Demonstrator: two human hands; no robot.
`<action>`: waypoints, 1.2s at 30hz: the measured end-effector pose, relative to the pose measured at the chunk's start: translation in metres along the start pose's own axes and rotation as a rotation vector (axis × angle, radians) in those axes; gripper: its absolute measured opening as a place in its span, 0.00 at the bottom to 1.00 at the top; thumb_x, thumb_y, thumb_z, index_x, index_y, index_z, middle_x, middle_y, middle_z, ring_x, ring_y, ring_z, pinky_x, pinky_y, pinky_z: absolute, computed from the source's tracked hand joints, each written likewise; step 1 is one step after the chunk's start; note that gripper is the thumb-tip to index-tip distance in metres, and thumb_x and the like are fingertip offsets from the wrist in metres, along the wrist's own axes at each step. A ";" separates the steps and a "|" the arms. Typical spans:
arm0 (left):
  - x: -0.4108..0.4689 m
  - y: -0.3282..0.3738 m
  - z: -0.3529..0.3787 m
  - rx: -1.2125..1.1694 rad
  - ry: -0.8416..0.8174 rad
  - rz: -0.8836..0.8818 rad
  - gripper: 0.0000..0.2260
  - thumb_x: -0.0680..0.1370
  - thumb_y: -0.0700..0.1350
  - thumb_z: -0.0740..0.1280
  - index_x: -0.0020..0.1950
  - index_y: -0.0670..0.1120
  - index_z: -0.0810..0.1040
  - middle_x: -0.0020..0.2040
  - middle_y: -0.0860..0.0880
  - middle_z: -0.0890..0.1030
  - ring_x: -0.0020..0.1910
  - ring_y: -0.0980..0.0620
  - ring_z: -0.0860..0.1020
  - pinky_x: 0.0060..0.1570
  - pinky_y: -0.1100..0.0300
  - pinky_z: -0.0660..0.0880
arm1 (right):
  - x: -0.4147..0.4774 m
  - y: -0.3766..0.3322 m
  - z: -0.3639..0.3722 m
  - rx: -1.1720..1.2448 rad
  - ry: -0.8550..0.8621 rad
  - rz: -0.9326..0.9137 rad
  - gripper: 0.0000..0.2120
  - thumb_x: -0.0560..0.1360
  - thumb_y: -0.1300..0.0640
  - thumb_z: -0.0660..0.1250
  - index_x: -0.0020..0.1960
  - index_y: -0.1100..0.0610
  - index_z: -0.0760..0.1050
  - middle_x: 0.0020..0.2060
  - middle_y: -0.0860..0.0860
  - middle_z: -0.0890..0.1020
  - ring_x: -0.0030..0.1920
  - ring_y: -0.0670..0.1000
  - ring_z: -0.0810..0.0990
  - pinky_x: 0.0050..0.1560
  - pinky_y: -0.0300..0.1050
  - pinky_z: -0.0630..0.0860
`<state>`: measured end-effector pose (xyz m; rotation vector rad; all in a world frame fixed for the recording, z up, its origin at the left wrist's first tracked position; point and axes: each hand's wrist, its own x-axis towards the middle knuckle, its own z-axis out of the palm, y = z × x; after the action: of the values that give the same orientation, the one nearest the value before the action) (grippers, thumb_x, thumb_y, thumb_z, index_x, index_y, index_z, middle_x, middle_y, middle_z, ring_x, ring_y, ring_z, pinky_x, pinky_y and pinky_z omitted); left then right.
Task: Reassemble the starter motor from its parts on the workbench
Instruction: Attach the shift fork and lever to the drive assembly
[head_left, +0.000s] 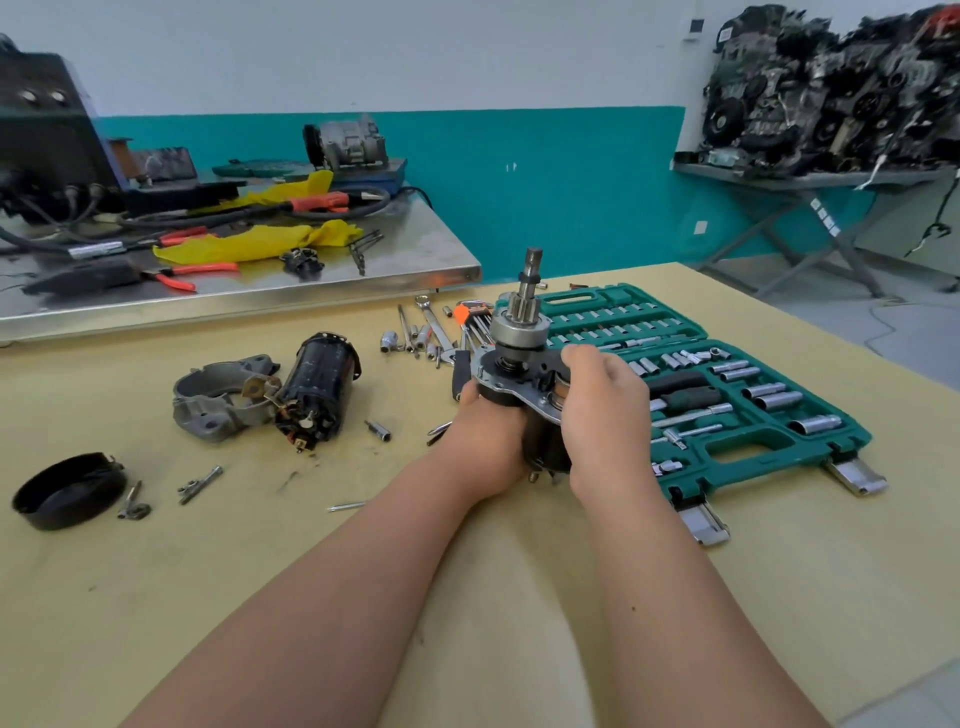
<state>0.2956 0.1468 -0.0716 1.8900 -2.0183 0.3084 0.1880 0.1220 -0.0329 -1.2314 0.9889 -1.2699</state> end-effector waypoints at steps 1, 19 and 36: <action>0.001 0.000 0.001 0.019 -0.017 -0.011 0.11 0.71 0.39 0.67 0.53 0.42 0.80 0.53 0.40 0.81 0.58 0.38 0.73 0.55 0.53 0.59 | 0.000 -0.002 -0.002 0.008 0.013 -0.006 0.15 0.71 0.51 0.64 0.30 0.50 0.61 0.18 0.41 0.64 0.20 0.42 0.62 0.18 0.32 0.58; -0.017 -0.007 -0.014 -0.232 -0.223 -0.019 0.09 0.77 0.53 0.68 0.55 0.63 0.82 0.49 0.62 0.73 0.56 0.61 0.68 0.56 0.60 0.51 | 0.025 0.003 -0.024 0.019 0.200 -0.214 0.09 0.71 0.52 0.65 0.35 0.53 0.67 0.22 0.41 0.71 0.21 0.40 0.66 0.22 0.32 0.63; -0.012 0.015 -0.012 -0.121 -0.212 0.044 0.08 0.78 0.50 0.66 0.53 0.53 0.82 0.50 0.54 0.77 0.56 0.53 0.73 0.57 0.57 0.58 | 0.024 0.002 -0.028 0.038 0.172 -0.176 0.09 0.69 0.51 0.64 0.35 0.53 0.67 0.20 0.40 0.69 0.21 0.41 0.64 0.21 0.33 0.62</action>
<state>0.2828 0.1638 -0.0645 1.8735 -2.1624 -0.0041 0.1623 0.0955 -0.0357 -1.2160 0.9896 -1.5464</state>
